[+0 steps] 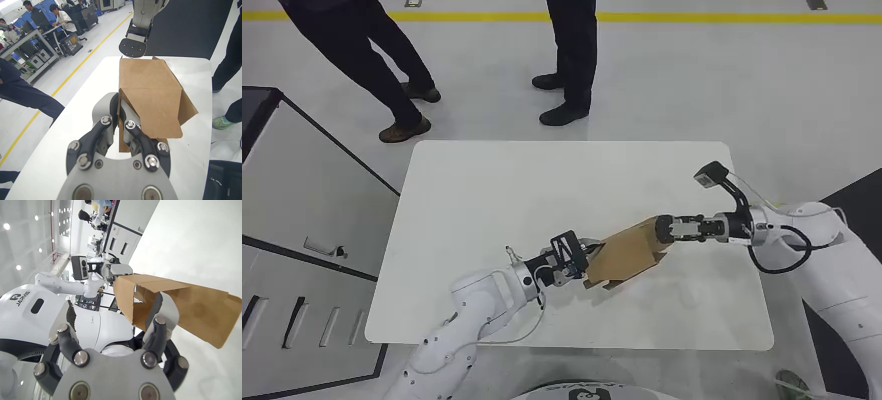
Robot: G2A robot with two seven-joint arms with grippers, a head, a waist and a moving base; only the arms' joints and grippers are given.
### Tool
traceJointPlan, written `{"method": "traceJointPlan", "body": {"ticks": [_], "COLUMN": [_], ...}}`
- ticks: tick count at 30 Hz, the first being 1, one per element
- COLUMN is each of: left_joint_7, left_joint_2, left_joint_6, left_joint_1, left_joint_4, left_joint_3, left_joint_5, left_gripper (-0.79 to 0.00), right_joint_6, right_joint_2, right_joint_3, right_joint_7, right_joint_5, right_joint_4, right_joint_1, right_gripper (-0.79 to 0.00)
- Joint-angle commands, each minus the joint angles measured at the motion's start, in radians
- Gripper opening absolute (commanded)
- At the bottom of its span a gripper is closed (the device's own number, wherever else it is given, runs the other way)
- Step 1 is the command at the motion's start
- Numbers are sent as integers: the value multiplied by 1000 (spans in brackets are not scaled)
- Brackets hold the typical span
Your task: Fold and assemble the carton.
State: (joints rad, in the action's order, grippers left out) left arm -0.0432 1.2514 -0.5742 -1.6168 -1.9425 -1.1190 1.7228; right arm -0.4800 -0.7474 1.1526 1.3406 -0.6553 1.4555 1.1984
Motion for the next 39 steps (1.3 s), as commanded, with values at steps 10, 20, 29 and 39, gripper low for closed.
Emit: {"method": "traceJointPlan", "body": {"ticks": [10, 20, 29, 39], "left_joint_7": [0, 5, -9, -12], "left_joint_2": [-5, -11, -17, -22], "left_joint_6": [48, 35, 20, 16], "left_joint_1": [3, 24, 37, 50], "left_joint_4": [-1, 11, 19, 32], "left_joint_3": [18, 34, 42, 52], "left_joint_5": [-2, -15, -28, -50], "left_gripper": [-785, -785, -785, -785], "right_joint_6": [18, 11, -32, -86], "right_joint_2": [2, 8, 28, 52], "right_joint_3": [-83, -153, -225, -314], "right_joint_7": [18, 11, -32, -86], "right_joint_5": [-40, 32, 78, 61], "right_joint_4": [-44, -38, -22, -2], "right_joint_1": [-39, -83, -115, -148], "right_gripper": [-225, -348, -413, -456]}}
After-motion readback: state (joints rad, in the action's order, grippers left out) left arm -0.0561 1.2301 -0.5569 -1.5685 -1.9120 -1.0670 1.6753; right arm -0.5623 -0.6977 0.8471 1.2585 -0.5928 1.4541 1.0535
